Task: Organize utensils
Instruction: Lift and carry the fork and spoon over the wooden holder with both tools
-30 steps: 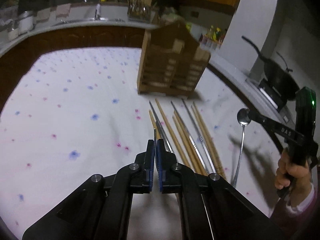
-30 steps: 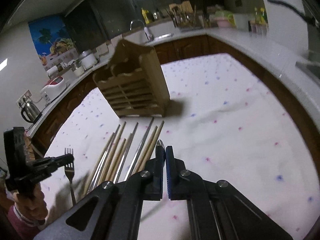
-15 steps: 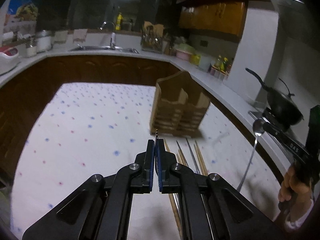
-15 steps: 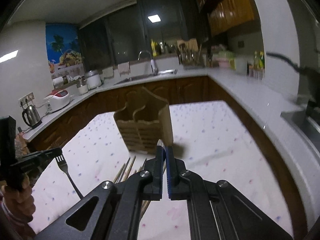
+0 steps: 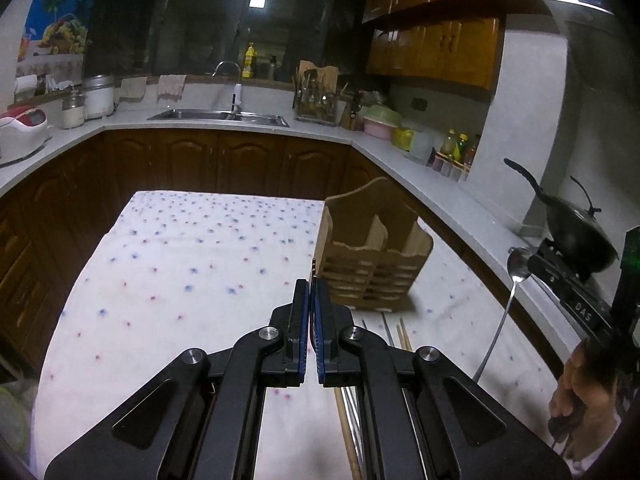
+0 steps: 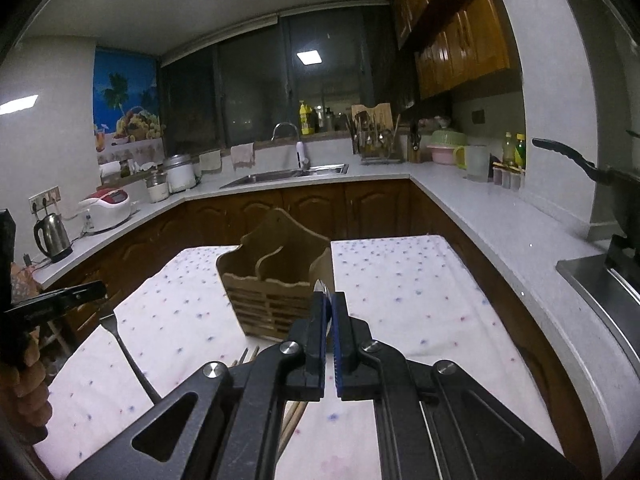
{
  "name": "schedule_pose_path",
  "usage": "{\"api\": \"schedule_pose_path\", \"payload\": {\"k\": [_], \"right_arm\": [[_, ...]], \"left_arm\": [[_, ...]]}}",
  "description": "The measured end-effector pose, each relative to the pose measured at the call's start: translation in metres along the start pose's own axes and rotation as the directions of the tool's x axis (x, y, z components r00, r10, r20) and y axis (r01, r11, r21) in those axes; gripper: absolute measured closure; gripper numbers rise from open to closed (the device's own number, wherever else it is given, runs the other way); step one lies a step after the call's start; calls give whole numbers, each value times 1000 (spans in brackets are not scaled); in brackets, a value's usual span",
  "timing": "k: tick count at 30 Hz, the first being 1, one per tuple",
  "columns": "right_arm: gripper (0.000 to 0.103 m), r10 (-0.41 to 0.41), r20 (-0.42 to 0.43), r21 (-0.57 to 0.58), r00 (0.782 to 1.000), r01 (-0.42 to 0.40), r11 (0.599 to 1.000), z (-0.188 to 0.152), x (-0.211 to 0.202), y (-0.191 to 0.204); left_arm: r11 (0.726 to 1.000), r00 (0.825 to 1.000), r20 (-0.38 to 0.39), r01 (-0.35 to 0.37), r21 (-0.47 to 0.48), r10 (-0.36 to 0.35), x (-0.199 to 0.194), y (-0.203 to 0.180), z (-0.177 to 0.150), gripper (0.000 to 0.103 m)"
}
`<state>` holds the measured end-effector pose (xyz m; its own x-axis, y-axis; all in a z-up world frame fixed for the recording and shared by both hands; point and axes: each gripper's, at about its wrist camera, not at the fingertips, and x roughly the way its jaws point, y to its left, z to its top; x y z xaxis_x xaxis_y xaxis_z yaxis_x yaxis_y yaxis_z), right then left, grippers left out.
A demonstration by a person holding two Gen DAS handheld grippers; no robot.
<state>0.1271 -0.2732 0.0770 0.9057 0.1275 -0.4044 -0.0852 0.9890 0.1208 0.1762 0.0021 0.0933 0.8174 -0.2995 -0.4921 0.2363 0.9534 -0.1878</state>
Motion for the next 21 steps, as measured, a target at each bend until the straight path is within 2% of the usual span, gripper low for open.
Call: {"api": "schedule_pose_path", "payload": {"k": [8, 15, 21], "right_arm": [[100, -52, 113, -4, 992, 52, 999, 42, 27, -2], [100, -163, 243, -39, 956, 177, 983, 91, 64, 7], [101, -219, 306, -108, 926, 262, 959, 107, 100, 21]], "left_arm": [[1000, 998, 58, -15, -20, 17, 21, 0, 48, 101], [998, 986, 151, -67, 1, 66, 53, -12, 109, 101], [992, 980, 162, -125, 24, 119, 103, -18, 130, 101]]}}
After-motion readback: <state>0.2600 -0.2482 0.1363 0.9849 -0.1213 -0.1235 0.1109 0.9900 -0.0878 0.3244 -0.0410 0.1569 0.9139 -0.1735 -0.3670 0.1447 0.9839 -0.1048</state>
